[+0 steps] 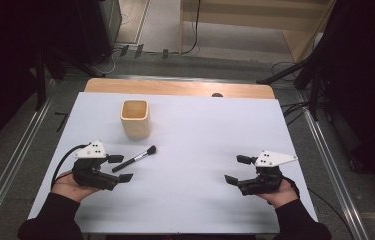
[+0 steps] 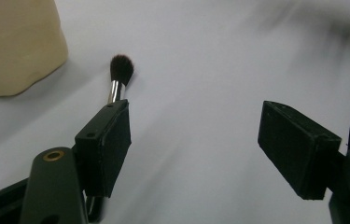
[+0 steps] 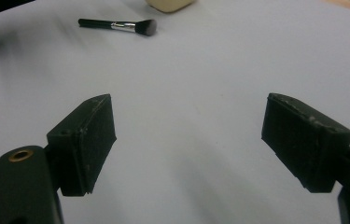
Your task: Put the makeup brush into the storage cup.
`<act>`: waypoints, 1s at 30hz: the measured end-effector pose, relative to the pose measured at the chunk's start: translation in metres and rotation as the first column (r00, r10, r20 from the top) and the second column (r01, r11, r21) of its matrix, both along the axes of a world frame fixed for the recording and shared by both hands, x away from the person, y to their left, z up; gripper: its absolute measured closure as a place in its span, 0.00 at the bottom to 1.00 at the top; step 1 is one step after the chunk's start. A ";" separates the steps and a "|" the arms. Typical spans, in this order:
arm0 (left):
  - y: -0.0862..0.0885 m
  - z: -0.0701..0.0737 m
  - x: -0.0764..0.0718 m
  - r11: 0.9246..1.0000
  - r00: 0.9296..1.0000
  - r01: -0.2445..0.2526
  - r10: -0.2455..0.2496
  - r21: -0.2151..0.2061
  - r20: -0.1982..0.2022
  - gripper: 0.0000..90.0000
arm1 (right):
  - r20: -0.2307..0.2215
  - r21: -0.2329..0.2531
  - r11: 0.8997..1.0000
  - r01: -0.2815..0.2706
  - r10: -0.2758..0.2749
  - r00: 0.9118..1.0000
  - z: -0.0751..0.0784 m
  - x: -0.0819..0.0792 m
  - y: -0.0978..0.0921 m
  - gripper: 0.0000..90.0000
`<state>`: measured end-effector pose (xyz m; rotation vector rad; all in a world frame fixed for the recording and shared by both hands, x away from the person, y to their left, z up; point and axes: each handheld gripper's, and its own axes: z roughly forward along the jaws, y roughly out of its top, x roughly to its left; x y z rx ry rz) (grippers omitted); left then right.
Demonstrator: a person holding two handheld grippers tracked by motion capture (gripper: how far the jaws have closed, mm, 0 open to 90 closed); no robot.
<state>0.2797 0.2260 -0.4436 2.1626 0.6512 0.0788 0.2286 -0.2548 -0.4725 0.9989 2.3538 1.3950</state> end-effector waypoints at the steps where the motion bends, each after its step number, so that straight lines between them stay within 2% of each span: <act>1: 0.000 0.001 0.000 1.000 1.000 0.000 0.000 0.000 -0.006 0.29 | 0.005 0.000 1.000 0.000 0.000 1.000 0.000 0.000 0.000 0.21; 4: 0.001 0.000 0.002 1.000 1.000 0.001 0.000 0.017 -0.029 0.25 | -0.001 -0.003 1.000 0.002 -0.002 1.000 0.000 0.000 0.000 0.21; 7: -0.001 0.000 0.002 0.999 1.000 -0.011 0.012 0.044 -0.020 0.23 | -0.001 -0.004 1.000 0.001 -0.001 1.000 0.000 0.000 0.000 0.21; 12: -0.001 0.000 0.002 0.999 1.000 0.003 -0.002 0.048 -0.022 0.23 | -0.005 -0.005 1.000 -0.004 0.004 1.000 0.000 0.000 0.001 0.21; 14: -0.002 0.000 0.002 0.998 1.000 0.003 -0.002 0.067 -0.016 0.22 | -0.006 -0.005 1.000 -0.004 0.004 1.000 -0.001 0.000 0.001 0.21; 16: -0.002 0.000 0.002 0.998 1.000 0.009 -0.007 0.057 -0.021 0.22 | -0.007 -0.009 1.000 -0.004 0.004 1.000 -0.001 0.000 0.001 0.21; 21: -0.003 0.001 0.002 0.997 1.000 0.003 -0.001 0.075 -0.025 0.23 | -0.009 -0.002 1.000 -0.008 0.008 1.000 -0.001 -0.002 0.000 0.21; 24: -0.003 0.002 0.002 0.997 0.999 0.013 -0.011 0.071 -0.031 0.24 | -0.016 -0.002 1.000 -0.006 0.006 1.000 -0.002 -0.001 0.000 0.21; 28: -0.004 0.006 0.001 0.997 1.000 0.012 -0.010 0.080 -0.020 0.24 | -0.019 0.002 1.000 -0.006 0.006 1.000 -0.002 -0.001 0.000 0.21; 30: -0.003 0.007 0.002 0.997 1.000 0.010 -0.008 0.070 -0.023 0.25 | -0.014 0.002 1.000 -0.005 0.005 1.000 -0.002 -0.001 0.000 0.21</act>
